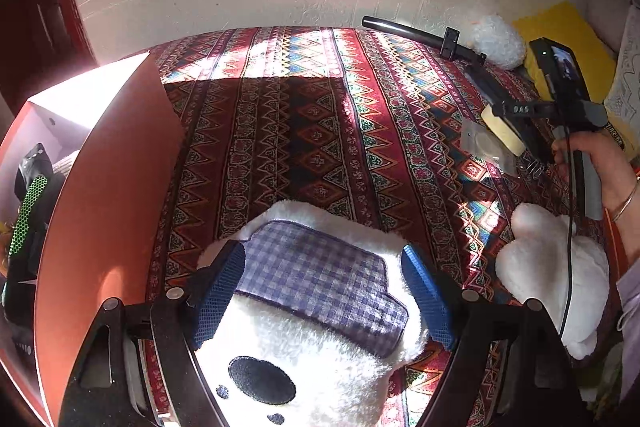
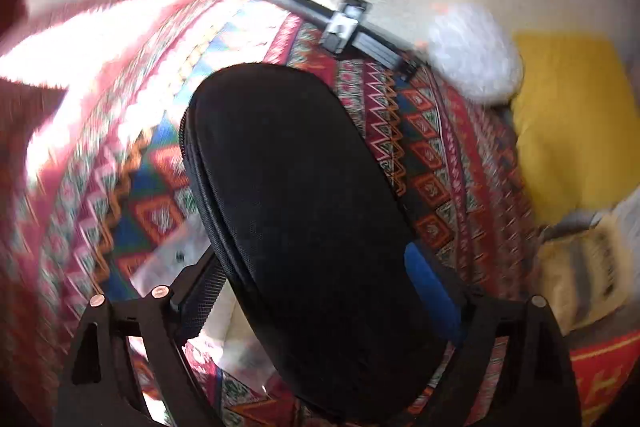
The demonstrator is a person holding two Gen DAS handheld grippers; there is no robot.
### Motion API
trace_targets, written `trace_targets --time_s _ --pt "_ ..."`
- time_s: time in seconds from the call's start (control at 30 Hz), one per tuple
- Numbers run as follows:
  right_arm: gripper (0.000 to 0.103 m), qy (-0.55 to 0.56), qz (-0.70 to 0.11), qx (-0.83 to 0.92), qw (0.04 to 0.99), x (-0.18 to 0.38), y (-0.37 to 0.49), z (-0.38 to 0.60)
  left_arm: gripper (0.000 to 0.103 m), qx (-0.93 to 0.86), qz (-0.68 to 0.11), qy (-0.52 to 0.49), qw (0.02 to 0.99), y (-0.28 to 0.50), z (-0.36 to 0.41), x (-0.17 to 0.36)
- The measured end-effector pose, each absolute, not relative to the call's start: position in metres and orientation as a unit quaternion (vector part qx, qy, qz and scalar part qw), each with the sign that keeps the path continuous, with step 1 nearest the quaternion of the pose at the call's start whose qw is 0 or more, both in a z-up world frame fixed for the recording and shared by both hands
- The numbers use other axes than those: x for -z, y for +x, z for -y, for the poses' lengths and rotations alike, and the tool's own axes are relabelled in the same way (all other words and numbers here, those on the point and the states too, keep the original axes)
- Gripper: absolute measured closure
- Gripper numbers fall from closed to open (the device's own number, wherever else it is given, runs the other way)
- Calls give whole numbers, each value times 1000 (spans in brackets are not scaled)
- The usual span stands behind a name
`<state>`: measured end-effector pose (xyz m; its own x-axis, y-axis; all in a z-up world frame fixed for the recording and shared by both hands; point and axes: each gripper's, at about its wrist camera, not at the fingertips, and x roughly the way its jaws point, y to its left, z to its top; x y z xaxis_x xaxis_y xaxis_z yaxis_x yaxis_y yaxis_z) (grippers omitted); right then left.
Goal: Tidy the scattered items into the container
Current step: 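Grasp the tan oval sponge with the right tool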
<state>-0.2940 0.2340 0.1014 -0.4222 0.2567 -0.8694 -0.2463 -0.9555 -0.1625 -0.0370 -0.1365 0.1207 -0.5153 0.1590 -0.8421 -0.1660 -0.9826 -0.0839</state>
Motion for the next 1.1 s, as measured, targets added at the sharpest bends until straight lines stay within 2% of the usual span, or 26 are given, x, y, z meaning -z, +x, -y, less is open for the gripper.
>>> trace_targets --time_s 0.07,0.17,0.27,0.4,0.47,0.5,0.63,0.77,0.9,0.93,1.0,1.1 --pt "15 -477 -150 -851 162 -112 -274 -291 23 -869 -13 -485 94 -36 133 -118" --pt "15 -454 -275 -826 191 -109 -246 -354 23 -868 -28 -487 94 -34 129 -115" --pt "15 -400 -423 -793 182 -98 -206 -399 23 -868 -24 -486 101 -31 127 -118" --pt "19 -325 -576 -729 175 -78 -158 -437 23 -870 -26 -481 103 -28 127 -122" --pt "21 -299 -616 -702 196 -72 -135 -450 23 -870 -23 -481 103 -28 128 -122" --pt "21 -298 -605 -703 226 -75 -124 -455 23 -871 -22 -480 103 -28 129 -122" --pt "21 -320 -467 -764 310 -111 -112 -457 23 -871 -20 -481 102 -28 130 -122" --pt "20 -330 -396 -814 267 -132 -129 -438 23 -869 -22 -483 104 -28 127 -120" --pt "18 -381 -253 -852 254 -150 -171 -390 23 -868 -26 -485 102 -29 125 -118" --pt "15 -388 -218 -862 243 -151 -180 -376 23 -868 -27 -485 101 -30 125 -118" --pt "14 -433 -168 -861 208 -140 -205 -353 23 -868 -26 -486 99 -31 125 -117" --pt "14 -505 -127 -826 218 -104 -219 -333 23 -867 -24 -488 98 -32 126 -117"
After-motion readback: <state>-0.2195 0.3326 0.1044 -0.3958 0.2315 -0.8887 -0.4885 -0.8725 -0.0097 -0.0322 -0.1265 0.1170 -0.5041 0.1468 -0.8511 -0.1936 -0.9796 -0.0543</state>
